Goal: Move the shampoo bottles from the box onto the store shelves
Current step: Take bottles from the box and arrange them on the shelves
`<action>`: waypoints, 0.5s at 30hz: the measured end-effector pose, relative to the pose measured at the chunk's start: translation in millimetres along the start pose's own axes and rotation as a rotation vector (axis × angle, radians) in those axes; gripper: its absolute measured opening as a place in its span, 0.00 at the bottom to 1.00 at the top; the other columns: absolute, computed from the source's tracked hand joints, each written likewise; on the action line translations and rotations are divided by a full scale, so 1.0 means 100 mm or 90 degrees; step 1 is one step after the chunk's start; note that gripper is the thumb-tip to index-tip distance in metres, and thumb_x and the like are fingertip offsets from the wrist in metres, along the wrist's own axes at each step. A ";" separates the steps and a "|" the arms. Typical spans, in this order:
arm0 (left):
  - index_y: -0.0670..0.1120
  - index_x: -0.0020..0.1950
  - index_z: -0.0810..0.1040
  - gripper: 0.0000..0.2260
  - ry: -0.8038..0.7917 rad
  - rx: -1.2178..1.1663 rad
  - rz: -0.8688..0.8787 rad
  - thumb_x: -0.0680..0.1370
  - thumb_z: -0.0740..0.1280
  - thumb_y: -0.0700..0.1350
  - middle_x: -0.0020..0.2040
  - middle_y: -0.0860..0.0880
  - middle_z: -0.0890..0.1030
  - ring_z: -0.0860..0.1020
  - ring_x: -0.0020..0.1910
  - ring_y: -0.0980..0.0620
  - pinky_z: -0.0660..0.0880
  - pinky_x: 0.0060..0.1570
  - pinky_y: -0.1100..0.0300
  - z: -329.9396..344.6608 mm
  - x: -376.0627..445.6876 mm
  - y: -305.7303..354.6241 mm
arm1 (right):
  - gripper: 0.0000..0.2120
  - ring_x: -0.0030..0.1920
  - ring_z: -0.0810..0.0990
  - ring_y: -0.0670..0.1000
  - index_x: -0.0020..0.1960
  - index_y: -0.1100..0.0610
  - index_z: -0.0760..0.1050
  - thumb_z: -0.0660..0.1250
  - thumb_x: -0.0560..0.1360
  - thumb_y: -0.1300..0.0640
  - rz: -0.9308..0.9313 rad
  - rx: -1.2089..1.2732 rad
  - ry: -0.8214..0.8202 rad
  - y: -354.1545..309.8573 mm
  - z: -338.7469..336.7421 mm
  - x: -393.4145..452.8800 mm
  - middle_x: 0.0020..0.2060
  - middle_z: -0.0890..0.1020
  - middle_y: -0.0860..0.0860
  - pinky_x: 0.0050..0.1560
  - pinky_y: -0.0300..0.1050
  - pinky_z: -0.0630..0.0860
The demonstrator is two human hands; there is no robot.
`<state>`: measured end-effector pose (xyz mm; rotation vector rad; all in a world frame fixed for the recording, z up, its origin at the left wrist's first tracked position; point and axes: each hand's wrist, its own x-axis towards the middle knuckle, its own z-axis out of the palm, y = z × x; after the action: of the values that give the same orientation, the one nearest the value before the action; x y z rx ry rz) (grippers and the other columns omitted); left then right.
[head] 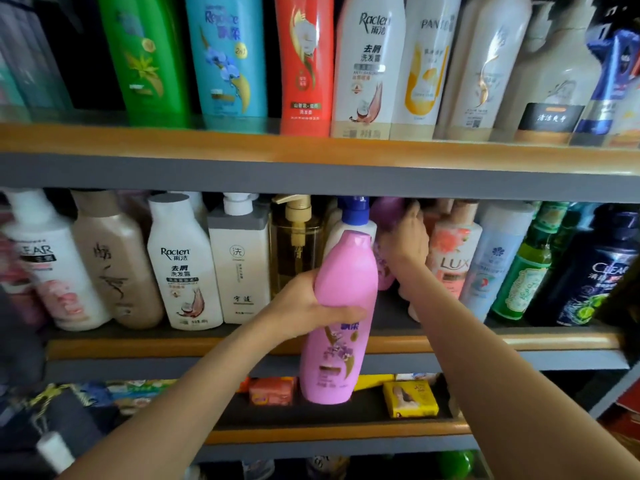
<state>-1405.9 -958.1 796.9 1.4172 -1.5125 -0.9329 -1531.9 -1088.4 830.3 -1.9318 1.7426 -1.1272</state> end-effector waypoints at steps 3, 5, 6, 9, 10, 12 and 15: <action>0.55 0.49 0.74 0.16 -0.010 -0.016 -0.010 0.66 0.77 0.45 0.49 0.50 0.81 0.80 0.49 0.51 0.79 0.49 0.55 0.00 0.03 -0.04 | 0.27 0.61 0.72 0.67 0.70 0.63 0.58 0.64 0.74 0.63 0.041 0.004 0.001 -0.06 0.04 0.05 0.68 0.65 0.61 0.54 0.56 0.70; 0.54 0.50 0.75 0.17 -0.007 -0.026 -0.015 0.66 0.77 0.46 0.49 0.50 0.82 0.81 0.49 0.51 0.79 0.50 0.53 -0.02 0.04 -0.07 | 0.25 0.61 0.72 0.67 0.70 0.62 0.60 0.61 0.74 0.65 0.063 -0.011 0.006 -0.09 0.03 0.06 0.68 0.64 0.61 0.55 0.57 0.71; 0.54 0.50 0.75 0.17 -0.003 -0.027 -0.017 0.65 0.78 0.46 0.49 0.50 0.82 0.81 0.49 0.51 0.79 0.50 0.53 -0.02 0.04 -0.08 | 0.24 0.62 0.72 0.67 0.69 0.62 0.60 0.60 0.75 0.66 0.068 -0.016 0.003 -0.09 0.03 0.07 0.68 0.65 0.61 0.56 0.57 0.70; 0.54 0.50 0.75 0.17 0.000 -0.023 -0.017 0.66 0.77 0.44 0.48 0.51 0.81 0.80 0.49 0.52 0.79 0.49 0.55 -0.04 0.06 -0.11 | 0.23 0.62 0.72 0.66 0.68 0.62 0.60 0.61 0.75 0.63 0.084 0.019 -0.025 -0.07 0.01 0.09 0.63 0.72 0.63 0.57 0.55 0.70; 0.54 0.50 0.74 0.17 -0.003 -0.021 -0.016 0.66 0.76 0.43 0.48 0.51 0.81 0.80 0.49 0.52 0.79 0.49 0.55 -0.05 0.07 -0.12 | 0.24 0.61 0.73 0.65 0.67 0.62 0.60 0.63 0.74 0.62 0.089 0.035 -0.037 -0.06 0.00 0.10 0.62 0.74 0.63 0.56 0.55 0.71; 0.54 0.50 0.74 0.17 -0.011 -0.020 -0.011 0.67 0.76 0.44 0.48 0.51 0.81 0.80 0.49 0.52 0.79 0.47 0.57 -0.04 0.08 -0.10 | 0.26 0.60 0.75 0.64 0.66 0.60 0.62 0.67 0.71 0.61 0.089 0.054 -0.052 -0.04 -0.04 0.12 0.59 0.76 0.62 0.56 0.54 0.72; 0.55 0.49 0.74 0.18 -0.012 -0.025 0.003 0.66 0.78 0.45 0.48 0.52 0.81 0.80 0.48 0.53 0.79 0.47 0.59 -0.03 0.10 -0.07 | 0.29 0.50 0.81 0.61 0.62 0.56 0.65 0.72 0.65 0.63 0.084 0.086 -0.112 0.01 -0.12 0.16 0.54 0.80 0.59 0.48 0.55 0.80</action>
<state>-1400.5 -968.7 791.8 1.3793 -1.5024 -0.9699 -1541.4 -1100.2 842.7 -1.7520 1.6307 -0.9719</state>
